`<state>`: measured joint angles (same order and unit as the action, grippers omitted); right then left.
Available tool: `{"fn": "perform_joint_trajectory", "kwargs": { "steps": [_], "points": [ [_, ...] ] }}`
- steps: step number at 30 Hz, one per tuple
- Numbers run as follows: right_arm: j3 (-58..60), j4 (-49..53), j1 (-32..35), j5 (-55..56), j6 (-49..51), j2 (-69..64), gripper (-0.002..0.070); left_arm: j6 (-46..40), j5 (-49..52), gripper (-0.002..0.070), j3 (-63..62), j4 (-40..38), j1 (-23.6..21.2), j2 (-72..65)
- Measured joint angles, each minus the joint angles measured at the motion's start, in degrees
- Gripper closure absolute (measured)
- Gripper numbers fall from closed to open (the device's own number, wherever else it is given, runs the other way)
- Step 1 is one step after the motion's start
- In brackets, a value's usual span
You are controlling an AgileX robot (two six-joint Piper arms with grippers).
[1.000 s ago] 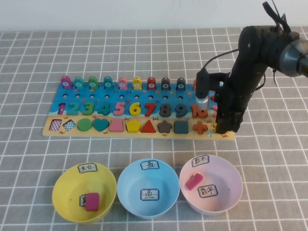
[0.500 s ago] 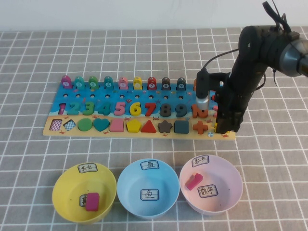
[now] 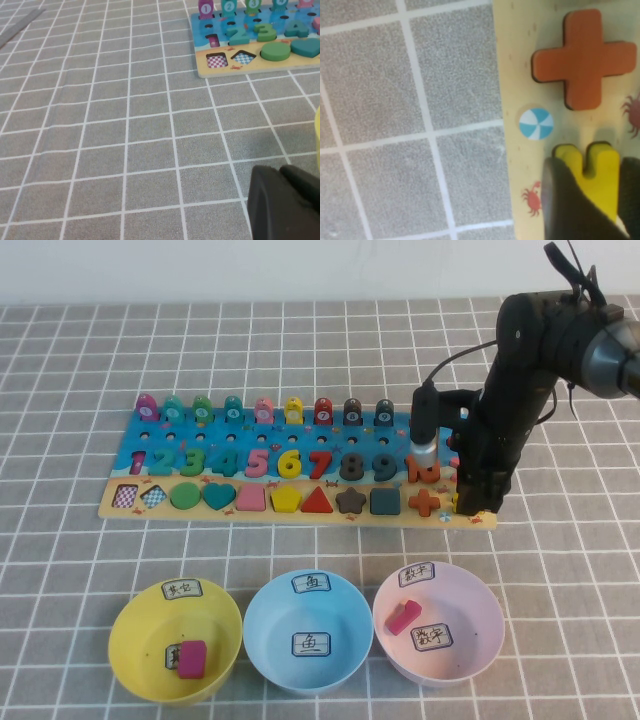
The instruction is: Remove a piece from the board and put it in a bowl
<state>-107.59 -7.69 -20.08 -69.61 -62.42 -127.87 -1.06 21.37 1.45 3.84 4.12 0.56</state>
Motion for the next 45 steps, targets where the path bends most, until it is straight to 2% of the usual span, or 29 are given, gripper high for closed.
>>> {"fn": "perform_joint_trajectory", "kwargs": {
  "steps": [19, 22, 28, 31, 39, 45],
  "points": [
    [0.00, 0.24, 0.00, -0.02, 0.09, 0.12, 0.0480, 0.00, 0.00, 0.0679, 0.00, 0.00, 0.00, 0.00],
    [0.00, 0.24, 0.00, -0.02, 0.42, 0.12, 0.0458, 0.00, 0.00, 0.0679, 0.00, 0.00, 0.00, 0.00],
    [0.00, -0.09, 0.00, -0.02, 0.88, 0.25, 0.0338, 0.00, 0.00, 0.0679, 0.00, 0.00, 0.00, 0.00],
    [0.00, -0.19, 0.00, -0.02, 1.04, 0.25, 0.0314, 0.00, 0.00, 0.0679, 0.00, 0.00, 0.00, 0.00],
    [0.00, 0.15, 0.00, -0.02, 1.16, 0.37, 0.0307, 0.00, 0.00, 0.0679, 0.00, 0.00, 0.00, 0.00],
    [0.00, 0.32, 0.00, -0.02, 1.16, 0.37, 0.0339, 0.00, 0.00, 0.0679, 0.00, 0.00, 0.00, 0.00]
  ]
}}
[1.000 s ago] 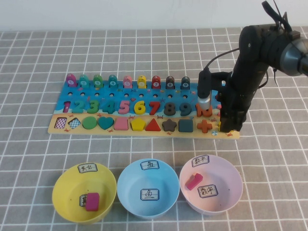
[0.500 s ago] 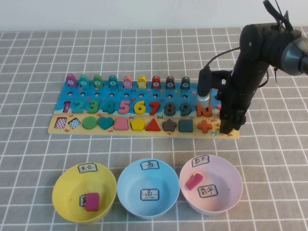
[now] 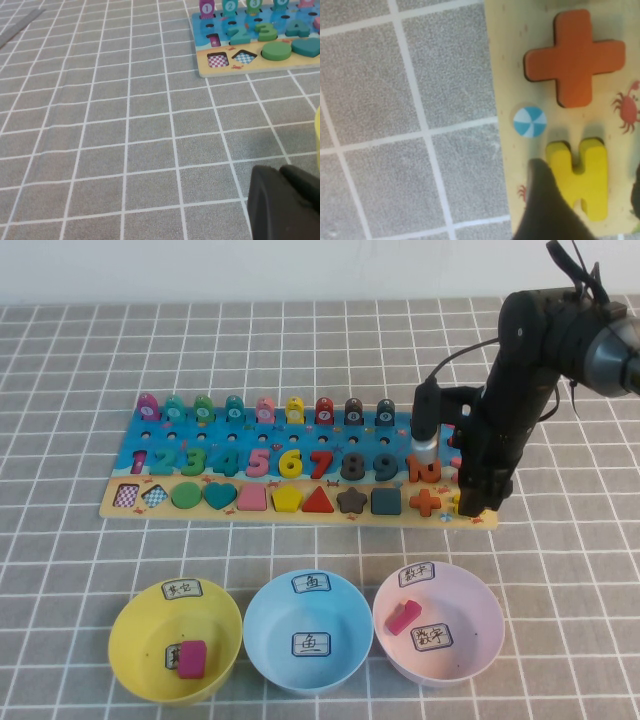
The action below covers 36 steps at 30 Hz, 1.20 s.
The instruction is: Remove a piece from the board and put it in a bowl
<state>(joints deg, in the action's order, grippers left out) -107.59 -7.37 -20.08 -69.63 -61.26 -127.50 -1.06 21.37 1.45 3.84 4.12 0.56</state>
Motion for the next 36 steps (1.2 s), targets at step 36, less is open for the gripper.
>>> {"fn": "perform_joint_trajectory", "kwargs": {
  "steps": [36],
  "points": [
    [0.29, 0.59, 0.00, 0.44, 0.00, -0.70, 0.0444, 0.00, 0.00, 0.0679, 0.00, 0.00, 0.00, 0.00]
  ]
}}
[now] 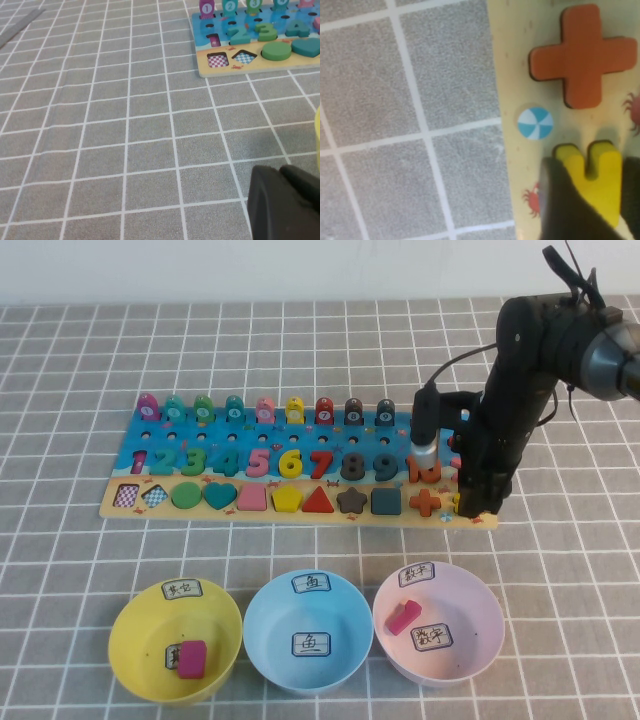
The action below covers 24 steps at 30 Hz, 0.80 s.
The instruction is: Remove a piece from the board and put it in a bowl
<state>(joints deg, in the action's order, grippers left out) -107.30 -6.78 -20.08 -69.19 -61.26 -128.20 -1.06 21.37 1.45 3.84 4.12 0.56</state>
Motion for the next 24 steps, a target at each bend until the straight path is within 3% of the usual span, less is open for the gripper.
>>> {"fn": "perform_joint_trajectory", "kwargs": {
  "steps": [24],
  "points": [
    [0.05, 1.11, 0.00, 0.11, 1.08, 1.12, 0.0479, 0.00, 0.00, 0.0679, 0.00, 0.00, 0.00, 0.00]
  ]
}}
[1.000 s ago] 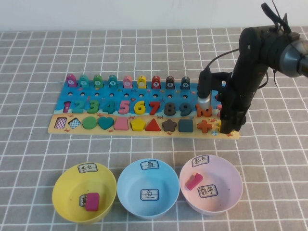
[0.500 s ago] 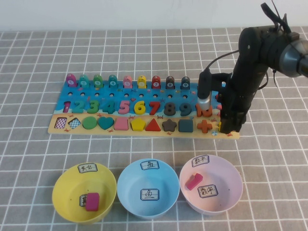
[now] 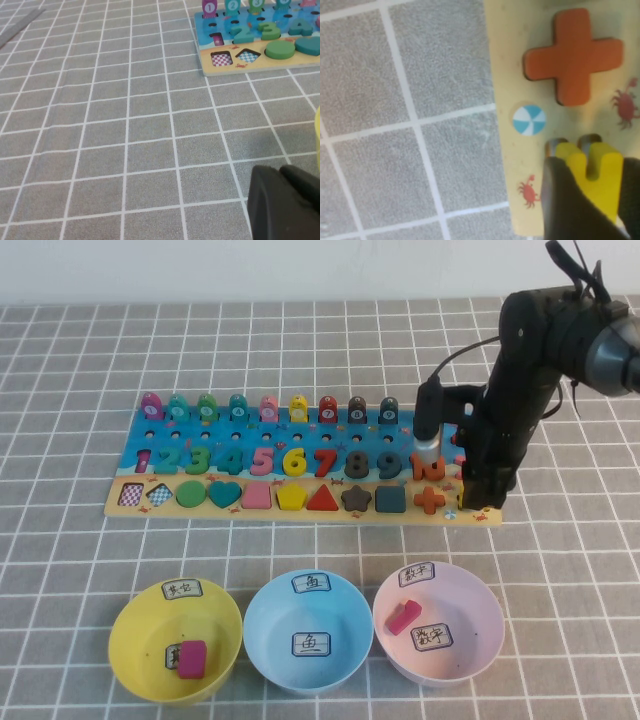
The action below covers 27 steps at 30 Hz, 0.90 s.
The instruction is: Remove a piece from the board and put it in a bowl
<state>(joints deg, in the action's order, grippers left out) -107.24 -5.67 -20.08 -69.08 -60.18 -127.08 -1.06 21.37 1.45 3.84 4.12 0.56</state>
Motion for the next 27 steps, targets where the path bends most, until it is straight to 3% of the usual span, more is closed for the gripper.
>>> {"fn": "perform_joint_trajectory", "kwargs": {
  "steps": [17, 27],
  "points": [
    [0.00, 0.38, 0.00, 0.05, 0.77, 1.35, 0.0486, 0.00, 0.00, 0.0679, 0.00, 0.00, 0.00, 0.00],
    [0.00, -1.72, 0.00, -0.74, 7.14, 6.94, 0.0487, 0.00, 0.00, 0.0679, 0.00, 0.00, 0.00, 0.00]
  ]
}}
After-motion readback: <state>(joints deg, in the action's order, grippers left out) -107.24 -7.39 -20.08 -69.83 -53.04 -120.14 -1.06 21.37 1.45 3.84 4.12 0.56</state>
